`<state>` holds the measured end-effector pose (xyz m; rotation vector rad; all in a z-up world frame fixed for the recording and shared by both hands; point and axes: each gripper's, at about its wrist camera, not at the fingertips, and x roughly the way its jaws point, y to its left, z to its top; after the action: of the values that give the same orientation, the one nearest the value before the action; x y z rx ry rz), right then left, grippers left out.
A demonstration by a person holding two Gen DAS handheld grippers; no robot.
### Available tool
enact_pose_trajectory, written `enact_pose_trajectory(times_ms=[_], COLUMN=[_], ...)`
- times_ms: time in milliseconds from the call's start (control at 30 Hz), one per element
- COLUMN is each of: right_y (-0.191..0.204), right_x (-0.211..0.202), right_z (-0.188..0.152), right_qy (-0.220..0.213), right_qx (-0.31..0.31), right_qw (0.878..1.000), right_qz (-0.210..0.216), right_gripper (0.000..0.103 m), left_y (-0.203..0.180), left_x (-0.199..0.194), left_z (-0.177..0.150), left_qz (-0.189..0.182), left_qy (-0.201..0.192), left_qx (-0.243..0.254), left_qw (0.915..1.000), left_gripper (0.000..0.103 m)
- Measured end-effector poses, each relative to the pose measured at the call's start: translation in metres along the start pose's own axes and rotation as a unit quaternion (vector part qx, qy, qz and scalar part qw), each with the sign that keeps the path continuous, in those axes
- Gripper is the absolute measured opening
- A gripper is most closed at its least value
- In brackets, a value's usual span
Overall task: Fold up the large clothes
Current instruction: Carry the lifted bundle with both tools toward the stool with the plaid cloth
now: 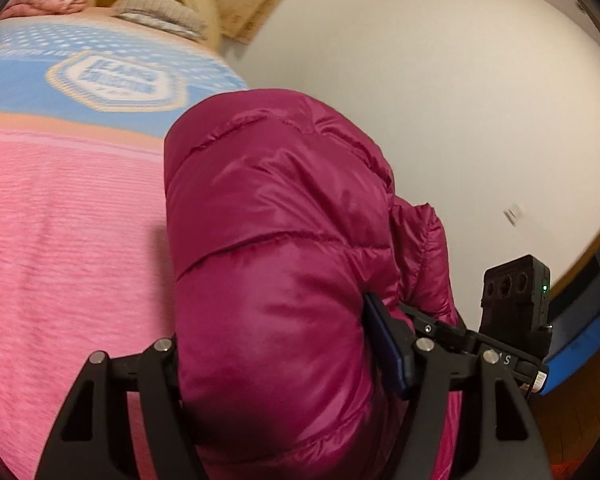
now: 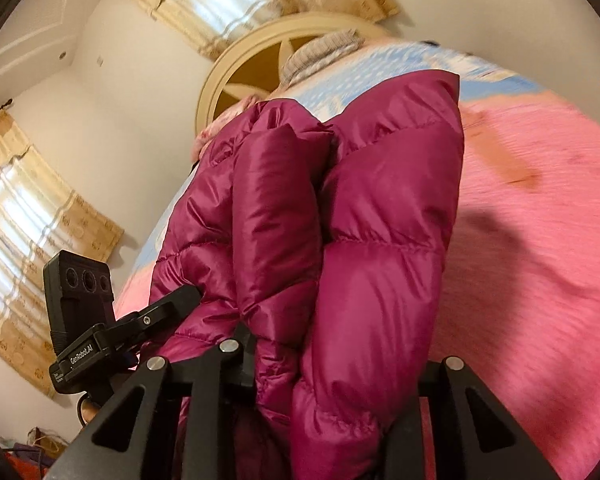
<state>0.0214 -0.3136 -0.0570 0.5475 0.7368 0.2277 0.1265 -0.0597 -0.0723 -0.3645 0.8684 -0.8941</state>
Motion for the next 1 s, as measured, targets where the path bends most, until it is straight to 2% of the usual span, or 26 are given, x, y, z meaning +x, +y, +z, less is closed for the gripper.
enact_pose_trajectory(times_ms=[233,400,600,667,767,867,1000], right_y=[-0.021,-0.055,-0.100,-0.116,-0.154,-0.188,-0.218], right_x=[-0.101,-0.168,-0.236,-0.251,-0.267,-0.270,-0.251], right_z=[-0.028,-0.036,-0.040,-0.040,-0.038,-0.036,-0.023], right_qy=[-0.059,-0.104,-0.149,-0.159,-0.167,-0.160,-0.136], right_qx=[-0.003,0.013,0.027,0.031,0.067,0.090,0.105], right_qw=[0.997,0.991,0.980,0.977,0.974,0.973,0.974], right_qz=[-0.053,-0.087,-0.129,-0.142,-0.138,-0.138,-0.145], right_gripper=[0.030,0.030,0.029,0.030,0.030,0.030,0.030], left_y=[-0.073,-0.134,-0.188,-0.203,-0.225,-0.231,-0.232], left_x=[0.035,0.072,0.124,0.134,0.159,0.183,0.213], left_z=[-0.006,-0.008,-0.003,-0.006,-0.011,-0.018,-0.025], left_qz=[-0.037,-0.062,-0.078,-0.075,-0.059,-0.037,0.000], left_qy=[0.031,0.051,0.075,0.079,0.089,0.104,0.125], left_qx=[0.058,0.112,0.153,0.169,0.190,0.194,0.188], left_qw=[0.9971,0.9904,0.9824,0.9796,0.9759,0.9747,0.9741], left_gripper=[0.071,0.071,0.071,0.071,0.071,0.071,0.071])
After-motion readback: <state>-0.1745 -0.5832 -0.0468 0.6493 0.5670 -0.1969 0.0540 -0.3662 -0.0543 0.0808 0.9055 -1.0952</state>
